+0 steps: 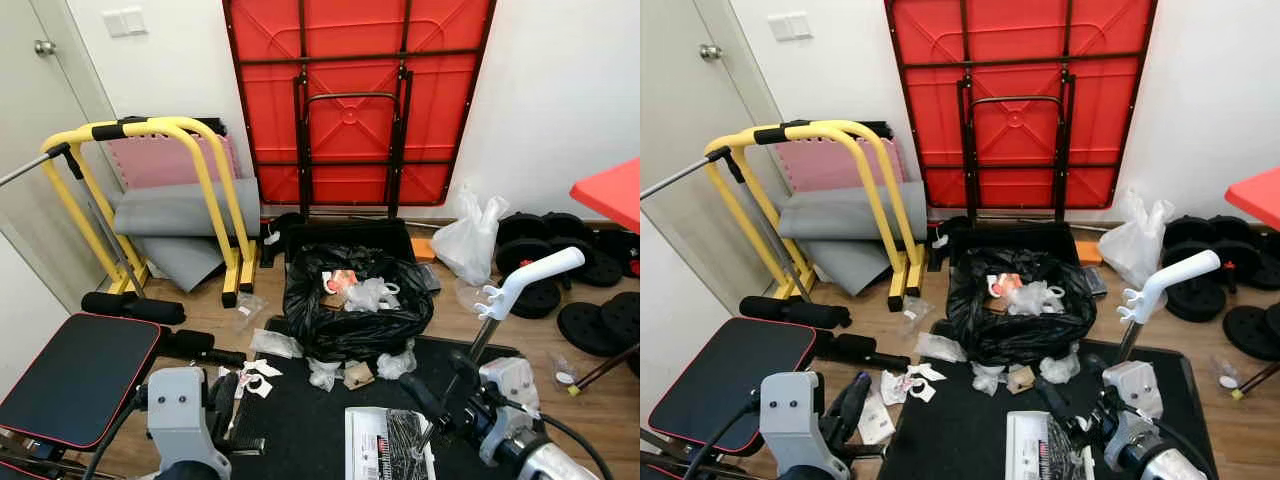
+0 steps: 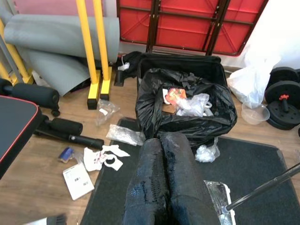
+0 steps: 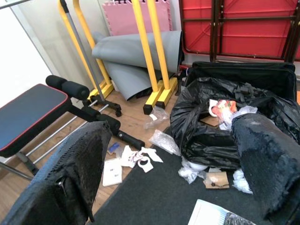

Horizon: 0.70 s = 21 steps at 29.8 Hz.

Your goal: Sweep floor

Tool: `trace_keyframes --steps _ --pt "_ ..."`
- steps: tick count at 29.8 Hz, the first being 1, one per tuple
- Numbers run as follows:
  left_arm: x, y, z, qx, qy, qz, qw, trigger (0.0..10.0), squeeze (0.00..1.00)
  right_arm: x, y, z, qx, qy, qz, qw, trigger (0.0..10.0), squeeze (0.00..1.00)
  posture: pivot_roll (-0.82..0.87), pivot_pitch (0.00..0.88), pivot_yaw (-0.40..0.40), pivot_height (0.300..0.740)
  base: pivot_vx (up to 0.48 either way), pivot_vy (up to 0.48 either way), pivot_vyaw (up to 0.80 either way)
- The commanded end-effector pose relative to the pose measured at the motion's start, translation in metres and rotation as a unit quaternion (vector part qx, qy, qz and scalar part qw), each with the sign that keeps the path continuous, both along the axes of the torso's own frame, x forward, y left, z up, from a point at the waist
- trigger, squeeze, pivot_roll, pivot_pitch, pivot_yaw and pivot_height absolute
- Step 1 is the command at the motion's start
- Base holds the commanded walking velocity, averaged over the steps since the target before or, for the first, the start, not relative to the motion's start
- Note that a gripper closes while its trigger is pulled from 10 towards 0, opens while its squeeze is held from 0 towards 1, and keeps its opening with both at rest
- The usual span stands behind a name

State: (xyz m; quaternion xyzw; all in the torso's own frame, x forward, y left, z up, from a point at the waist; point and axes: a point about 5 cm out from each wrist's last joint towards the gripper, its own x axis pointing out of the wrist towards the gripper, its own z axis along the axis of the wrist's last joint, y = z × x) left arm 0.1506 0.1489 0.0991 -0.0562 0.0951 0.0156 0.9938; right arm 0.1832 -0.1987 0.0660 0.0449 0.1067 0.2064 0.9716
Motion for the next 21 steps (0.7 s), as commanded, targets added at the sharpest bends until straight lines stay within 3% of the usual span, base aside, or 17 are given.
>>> trace_keyframes --steps 1,4,15,21 --pt "0.0 0.003 -0.004 0.004 0.005 0.007 1.0 10.0 0.0 0.002 -0.002 -0.002 0.004 -0.005 -0.003 1.0 10.0 0.0 -0.14 0.0 -0.001 0.74 0.0 0.0 0.0" --pt "0.0 0.003 -0.005 0.009 0.005 0.006 1.0 10.0 0.0 0.003 -0.003 -0.005 0.0 -0.008 0.001 1.0 10.0 0.0 -0.15 0.0 -0.001 0.74 0.0 0.0 0.0" --pt "0.004 0.001 0.001 0.031 -0.012 0.007 0.999 10.0 0.0 0.002 0.002 0.011 0.005 -0.031 0.022 0.999 10.0 0.0 -0.15 0.0 -0.001 0.74 0.0 0.0 0.79" --pt "0.004 0.001 0.003 0.037 -0.017 0.009 0.999 10.0 0.0 0.011 0.007 0.022 0.005 -0.043 0.02 0.999 10.0 0.0 -0.15 0.0 -0.002 0.74 0.0 0.0 0.8"
